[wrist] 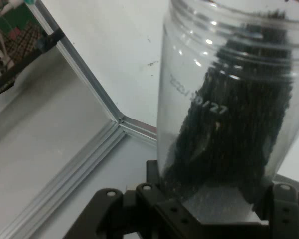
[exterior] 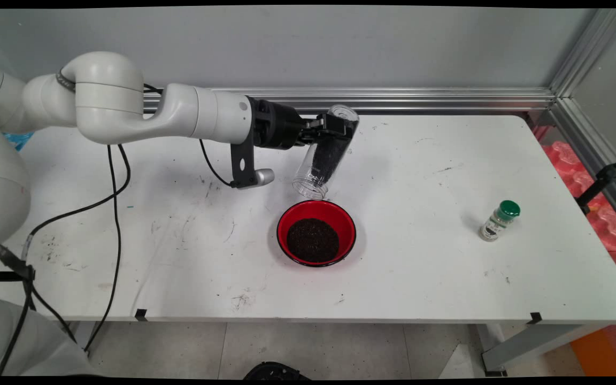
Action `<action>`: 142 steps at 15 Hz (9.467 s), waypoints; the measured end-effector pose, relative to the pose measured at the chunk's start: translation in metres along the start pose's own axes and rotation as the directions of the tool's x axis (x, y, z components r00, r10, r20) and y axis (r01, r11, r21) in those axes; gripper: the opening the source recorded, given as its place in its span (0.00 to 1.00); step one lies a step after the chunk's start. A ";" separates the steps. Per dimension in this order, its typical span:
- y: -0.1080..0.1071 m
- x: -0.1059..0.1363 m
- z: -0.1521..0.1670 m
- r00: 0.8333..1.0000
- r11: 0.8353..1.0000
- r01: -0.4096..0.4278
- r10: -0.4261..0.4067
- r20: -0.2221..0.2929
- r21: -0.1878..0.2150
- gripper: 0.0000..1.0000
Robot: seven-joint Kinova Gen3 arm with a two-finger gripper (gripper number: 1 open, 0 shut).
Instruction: Pour the black seasoning powder in the red bowl
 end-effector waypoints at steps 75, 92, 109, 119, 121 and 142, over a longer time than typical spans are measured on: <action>-0.018 0.002 0.000 0.971 0.960 -0.212 0.186 0.151 0.182 0.00; -0.020 0.001 -0.002 0.968 0.954 -0.224 0.195 0.156 0.197 0.00; -0.018 0.000 -0.004 0.976 0.963 -0.190 0.164 0.143 0.194 0.00; -0.013 -0.006 -0.004 0.995 0.986 -0.032 0.016 0.098 0.165 0.00; -0.012 -0.009 -0.004 0.996 0.988 0.006 -0.020 0.089 0.154 0.00; 0.000 -0.042 0.011 0.858 0.859 0.512 -0.511 -0.062 -0.003 0.00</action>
